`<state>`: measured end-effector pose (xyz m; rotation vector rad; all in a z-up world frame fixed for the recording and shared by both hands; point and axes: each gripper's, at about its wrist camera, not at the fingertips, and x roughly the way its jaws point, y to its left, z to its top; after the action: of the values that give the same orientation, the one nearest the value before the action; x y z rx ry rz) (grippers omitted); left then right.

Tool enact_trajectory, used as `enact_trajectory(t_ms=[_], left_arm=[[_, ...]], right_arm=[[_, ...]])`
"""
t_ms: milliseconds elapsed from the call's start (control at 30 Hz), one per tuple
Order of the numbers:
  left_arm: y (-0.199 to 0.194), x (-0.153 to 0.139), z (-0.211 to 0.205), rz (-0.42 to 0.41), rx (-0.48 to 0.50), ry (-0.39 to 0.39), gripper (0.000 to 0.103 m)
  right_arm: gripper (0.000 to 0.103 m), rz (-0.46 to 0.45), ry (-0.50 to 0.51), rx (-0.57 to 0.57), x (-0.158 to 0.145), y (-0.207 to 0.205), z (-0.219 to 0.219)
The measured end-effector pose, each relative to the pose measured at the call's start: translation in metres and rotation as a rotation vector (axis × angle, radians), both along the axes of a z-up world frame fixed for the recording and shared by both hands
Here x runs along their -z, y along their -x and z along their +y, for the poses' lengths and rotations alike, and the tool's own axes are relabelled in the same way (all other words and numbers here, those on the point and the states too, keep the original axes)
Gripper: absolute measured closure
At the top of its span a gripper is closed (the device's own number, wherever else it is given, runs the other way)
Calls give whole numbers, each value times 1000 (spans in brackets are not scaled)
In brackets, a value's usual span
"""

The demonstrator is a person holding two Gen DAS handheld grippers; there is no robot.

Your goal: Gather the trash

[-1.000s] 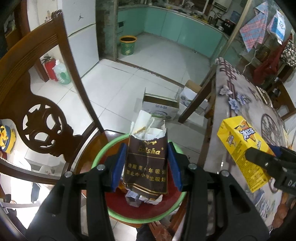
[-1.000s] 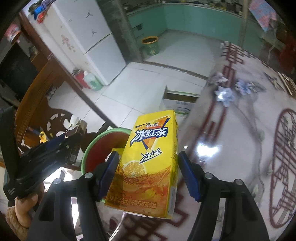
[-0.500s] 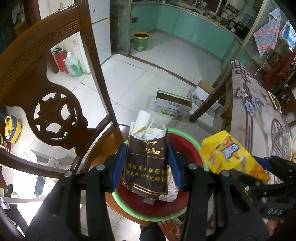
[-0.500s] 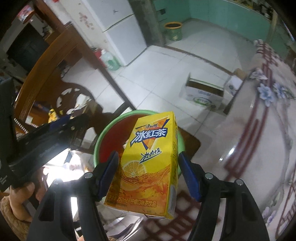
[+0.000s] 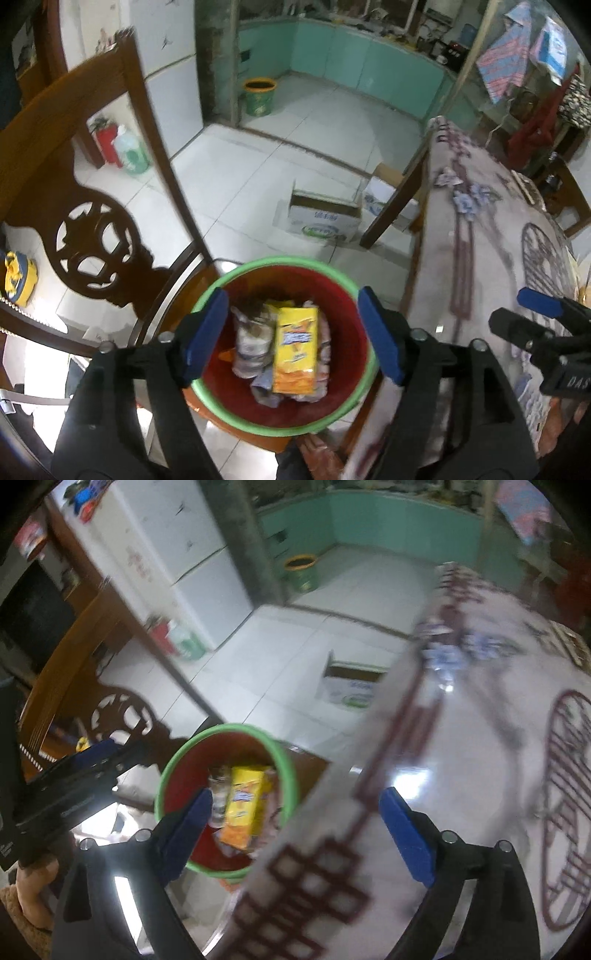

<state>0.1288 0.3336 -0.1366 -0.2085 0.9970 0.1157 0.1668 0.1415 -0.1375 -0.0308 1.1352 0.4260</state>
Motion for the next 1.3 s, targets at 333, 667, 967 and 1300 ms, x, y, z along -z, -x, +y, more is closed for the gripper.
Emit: enact_trajectory(t_ms=[333, 667, 967, 1300], left_arm=[[25, -37, -135, -97, 73, -37, 13], [77, -117, -256, -433, 69, -87, 5], [101, -167, -296, -545, 30, 18, 5], [115, -171, -300, -527, -48, -36, 5]], right_arm=[[7, -151, -4, 123, -40, 41, -139], [7, -587, 24, 247, -133, 120, -260], [7, -756, -14, 424, -161, 169, -318], [7, -751, -26, 440, -167, 181, -337]])
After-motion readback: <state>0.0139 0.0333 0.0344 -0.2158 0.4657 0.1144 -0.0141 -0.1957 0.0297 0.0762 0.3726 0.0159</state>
